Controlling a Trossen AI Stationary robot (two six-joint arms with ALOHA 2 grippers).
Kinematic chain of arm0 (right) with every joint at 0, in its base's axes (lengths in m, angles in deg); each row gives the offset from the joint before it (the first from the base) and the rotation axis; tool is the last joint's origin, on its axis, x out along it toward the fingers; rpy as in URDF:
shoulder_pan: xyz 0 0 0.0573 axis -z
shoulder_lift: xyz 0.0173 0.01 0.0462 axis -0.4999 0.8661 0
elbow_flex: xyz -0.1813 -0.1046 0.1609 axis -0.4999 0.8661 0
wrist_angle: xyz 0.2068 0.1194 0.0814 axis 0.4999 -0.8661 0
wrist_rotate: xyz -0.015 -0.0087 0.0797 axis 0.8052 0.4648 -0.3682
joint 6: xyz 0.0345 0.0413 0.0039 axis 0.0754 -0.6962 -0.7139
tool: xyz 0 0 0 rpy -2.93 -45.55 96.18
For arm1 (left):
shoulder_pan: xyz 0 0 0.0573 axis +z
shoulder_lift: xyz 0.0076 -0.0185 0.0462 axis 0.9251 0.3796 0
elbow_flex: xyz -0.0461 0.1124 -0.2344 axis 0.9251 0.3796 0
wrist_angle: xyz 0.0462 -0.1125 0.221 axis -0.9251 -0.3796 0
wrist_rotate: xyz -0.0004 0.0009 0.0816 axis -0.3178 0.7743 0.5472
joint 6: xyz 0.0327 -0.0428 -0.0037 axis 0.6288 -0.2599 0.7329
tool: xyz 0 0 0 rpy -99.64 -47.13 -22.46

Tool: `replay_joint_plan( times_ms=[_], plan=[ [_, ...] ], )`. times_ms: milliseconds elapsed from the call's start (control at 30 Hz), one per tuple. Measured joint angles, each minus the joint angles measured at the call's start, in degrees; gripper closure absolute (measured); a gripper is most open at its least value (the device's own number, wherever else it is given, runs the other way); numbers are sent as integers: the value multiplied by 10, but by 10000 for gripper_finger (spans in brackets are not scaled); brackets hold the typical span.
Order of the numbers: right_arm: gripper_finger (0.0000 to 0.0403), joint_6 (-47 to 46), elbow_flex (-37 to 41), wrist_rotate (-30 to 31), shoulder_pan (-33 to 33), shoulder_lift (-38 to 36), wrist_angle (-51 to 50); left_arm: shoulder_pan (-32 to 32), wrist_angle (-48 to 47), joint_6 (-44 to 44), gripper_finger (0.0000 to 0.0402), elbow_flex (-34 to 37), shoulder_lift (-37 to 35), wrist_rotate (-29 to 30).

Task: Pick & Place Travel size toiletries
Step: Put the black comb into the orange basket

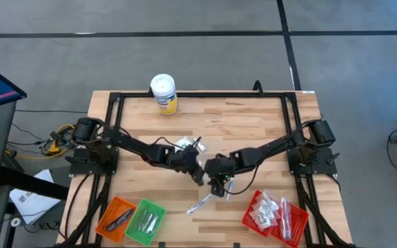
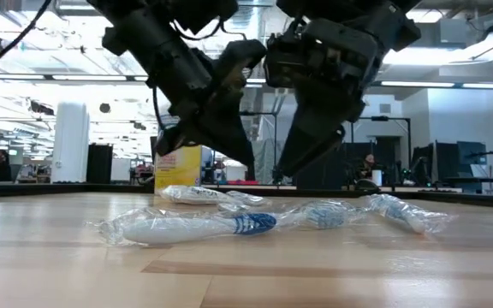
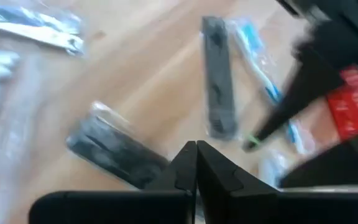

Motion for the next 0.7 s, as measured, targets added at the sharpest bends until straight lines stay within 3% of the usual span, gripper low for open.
replay_joint_plan(
  times_ms=[333,700],
  plan=[
    [285,-25,0,-20,3,1,-19,60,3,80,401,11,15,-57],
    [308,-6,0,-34,4,1,-71,56,0,113,401,11,17,-92]
  ],
)
